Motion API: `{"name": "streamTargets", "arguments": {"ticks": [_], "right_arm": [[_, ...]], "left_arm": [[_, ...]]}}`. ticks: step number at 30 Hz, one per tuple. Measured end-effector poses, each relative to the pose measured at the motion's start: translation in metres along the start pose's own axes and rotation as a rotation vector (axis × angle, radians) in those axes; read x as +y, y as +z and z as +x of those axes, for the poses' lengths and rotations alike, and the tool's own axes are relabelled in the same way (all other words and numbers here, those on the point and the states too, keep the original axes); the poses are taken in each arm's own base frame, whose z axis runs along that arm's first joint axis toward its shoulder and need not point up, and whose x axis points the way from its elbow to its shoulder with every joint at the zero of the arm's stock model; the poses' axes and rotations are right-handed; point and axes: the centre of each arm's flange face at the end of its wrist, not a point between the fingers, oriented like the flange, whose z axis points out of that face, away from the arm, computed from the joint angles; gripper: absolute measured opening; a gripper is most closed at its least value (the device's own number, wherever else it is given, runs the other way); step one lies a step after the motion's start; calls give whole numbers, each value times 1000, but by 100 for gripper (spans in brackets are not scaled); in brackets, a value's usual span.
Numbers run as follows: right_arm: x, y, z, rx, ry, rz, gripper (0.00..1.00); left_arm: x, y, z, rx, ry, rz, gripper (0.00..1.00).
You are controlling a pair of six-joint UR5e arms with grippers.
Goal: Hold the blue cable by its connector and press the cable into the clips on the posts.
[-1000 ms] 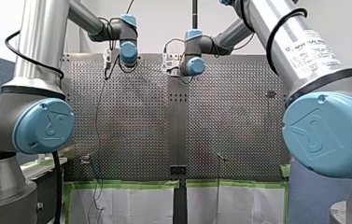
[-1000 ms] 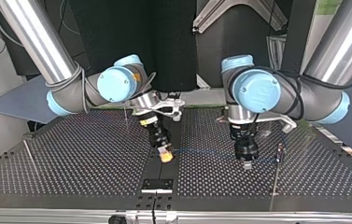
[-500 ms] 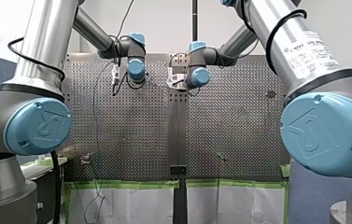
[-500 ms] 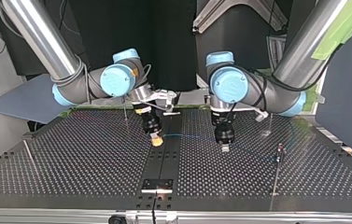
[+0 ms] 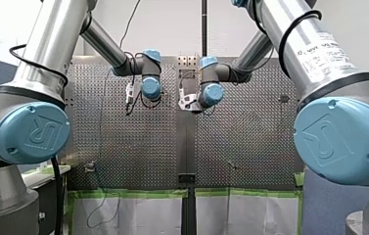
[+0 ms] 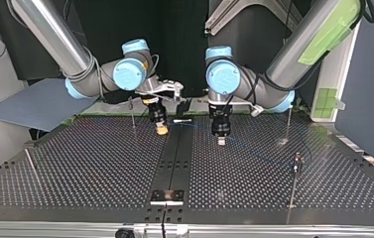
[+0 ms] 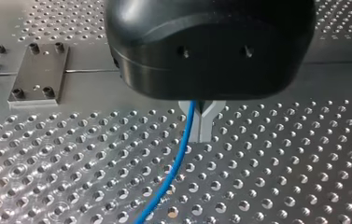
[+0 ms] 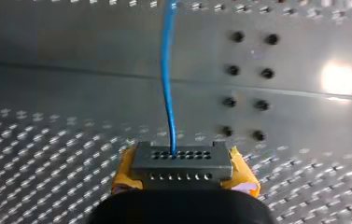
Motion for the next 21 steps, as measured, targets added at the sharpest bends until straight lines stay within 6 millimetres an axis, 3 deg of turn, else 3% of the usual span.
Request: {"name": "streamTargets", "arguments": {"ticks": [4,13,21], "right_arm": [[4,-4,-15,-8,1,-25,0],[24,-11,-48,-13,7,-89,0],[63,-16,-77,-20,-12,-169,0]], "left_arm": [[-7,-5,13,6,-16,18,0],[-28,-23,80,67,-16,60,0],[-48,-29,122,81,-17,88,0]]}}
